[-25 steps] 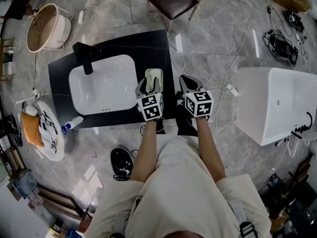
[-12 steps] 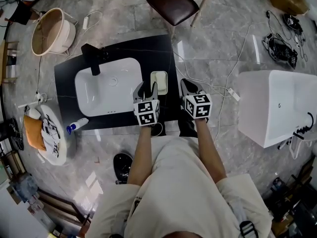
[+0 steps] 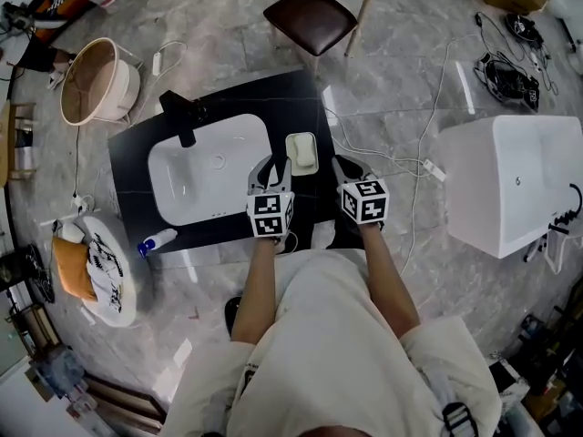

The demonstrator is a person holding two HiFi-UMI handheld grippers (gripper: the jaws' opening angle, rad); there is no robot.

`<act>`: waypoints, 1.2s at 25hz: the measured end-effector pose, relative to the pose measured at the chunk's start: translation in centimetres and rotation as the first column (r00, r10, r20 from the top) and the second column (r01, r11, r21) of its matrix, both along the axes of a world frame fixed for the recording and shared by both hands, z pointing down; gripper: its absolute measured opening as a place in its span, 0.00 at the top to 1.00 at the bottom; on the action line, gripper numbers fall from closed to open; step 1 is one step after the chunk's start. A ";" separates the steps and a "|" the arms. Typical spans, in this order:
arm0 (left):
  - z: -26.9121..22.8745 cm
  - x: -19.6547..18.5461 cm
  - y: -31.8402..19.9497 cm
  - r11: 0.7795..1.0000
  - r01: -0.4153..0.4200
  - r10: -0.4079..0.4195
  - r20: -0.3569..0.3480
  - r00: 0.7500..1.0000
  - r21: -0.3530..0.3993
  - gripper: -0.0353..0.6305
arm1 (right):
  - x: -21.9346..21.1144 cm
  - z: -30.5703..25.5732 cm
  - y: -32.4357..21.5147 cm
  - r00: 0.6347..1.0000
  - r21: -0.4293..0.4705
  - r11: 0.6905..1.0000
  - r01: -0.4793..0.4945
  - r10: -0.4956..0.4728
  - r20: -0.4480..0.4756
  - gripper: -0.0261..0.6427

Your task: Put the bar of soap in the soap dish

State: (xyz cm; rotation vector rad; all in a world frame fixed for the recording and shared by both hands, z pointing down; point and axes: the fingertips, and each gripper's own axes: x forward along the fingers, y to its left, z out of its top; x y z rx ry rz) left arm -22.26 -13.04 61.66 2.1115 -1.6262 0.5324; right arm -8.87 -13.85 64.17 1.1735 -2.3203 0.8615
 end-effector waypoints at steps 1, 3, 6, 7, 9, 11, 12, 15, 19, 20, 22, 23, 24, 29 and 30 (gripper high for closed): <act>0.0 -0.2 0.1 1.000 -0.009 0.009 0.001 1.000 0.003 0.76 | -0.2 -0.1 0.1 1.000 0.005 1.000 -0.008 0.008 0.002 0.96; 0.0 -0.6 0.4 1.000 -0.026 0.026 0.005 1.000 0.007 0.78 | -0.6 -0.2 0.4 1.000 0.017 1.000 -0.019 0.019 0.004 0.95; 0.1 -1.0 0.7 0.999 -0.041 0.041 0.008 0.999 0.015 0.81 | -1.0 -0.2 0.7 1.000 0.034 0.999 -0.025 0.025 0.001 0.95; 0.0 -1.0 0.8 0.999 -0.043 0.043 0.007 0.999 0.022 0.82 | -1.0 -0.2 0.8 1.000 0.038 0.999 -0.027 0.027 0.000 0.95; -0.2 -1.1 0.9 0.998 -0.051 0.051 0.006 0.999 0.043 0.85 | -1.1 -0.2 0.8 0.999 0.048 0.998 -0.032 0.032 -0.002 0.95; -0.2 -1.1 1.0 0.997 -0.064 0.063 0.011 0.998 0.051 0.88 | -1.1 -0.2 0.8 0.999 0.054 0.998 -0.038 0.038 -0.003 0.95; -0.2 -1.1 1.0 0.996 -0.070 0.069 0.015 0.998 0.050 0.89 | -1.1 -0.2 0.7 0.999 0.056 0.998 -0.041 0.042 -0.002 0.95; 0.0 -1.1 1.4 0.995 -0.082 0.082 0.013 0.997 0.047 0.93 | -1.2 -0.2 1.0 0.999 0.061 0.997 -0.043 0.043 0.000 0.95; 0.0 -1.6 1.6 0.996 -0.084 0.084 -0.011 0.996 0.036 0.94 | -1.0 0.3 1.4 0.999 0.059 0.997 -0.046 0.046 0.000 0.95; 0.0 -1.8 1.7 0.996 -0.083 0.083 -0.014 0.996 0.033 0.94 | -0.9 0.5 1.5 0.999 0.055 0.997 -0.049 0.049 0.001 0.95; 0.2 -2.1 1.8 0.996 -0.083 0.083 -0.017 0.996 0.027 0.94 | -0.7 0.8 1.5 0.999 0.047 0.997 -0.054 0.054 0.001 0.95; 0.4 -2.3 1.9 0.996 -0.082 0.082 -0.016 0.996 0.021 0.94 | -0.7 1.0 1.6 0.998 0.044 0.998 -0.056 0.056 0.001 0.95; 0.7 -2.4 2.0 0.997 -0.081 0.081 -0.013 0.997 0.012 0.94 | -0.7 1.1 1.6 0.998 0.042 0.998 -0.055 0.055 0.000 0.95; 1.3 -2.9 2.1 0.997 -0.081 0.081 -0.005 0.997 -0.012 0.94 | -1.4 0.7 1.0 0.999 0.056 0.997 -0.054 0.054 0.007 0.96; 1.3 -2.8 2.0 0.997 -0.081 0.081 -0.012 0.997 -0.010 0.94 | -1.5 0.6 1.0 0.999 0.059 0.997 -0.053 0.052 0.005 0.96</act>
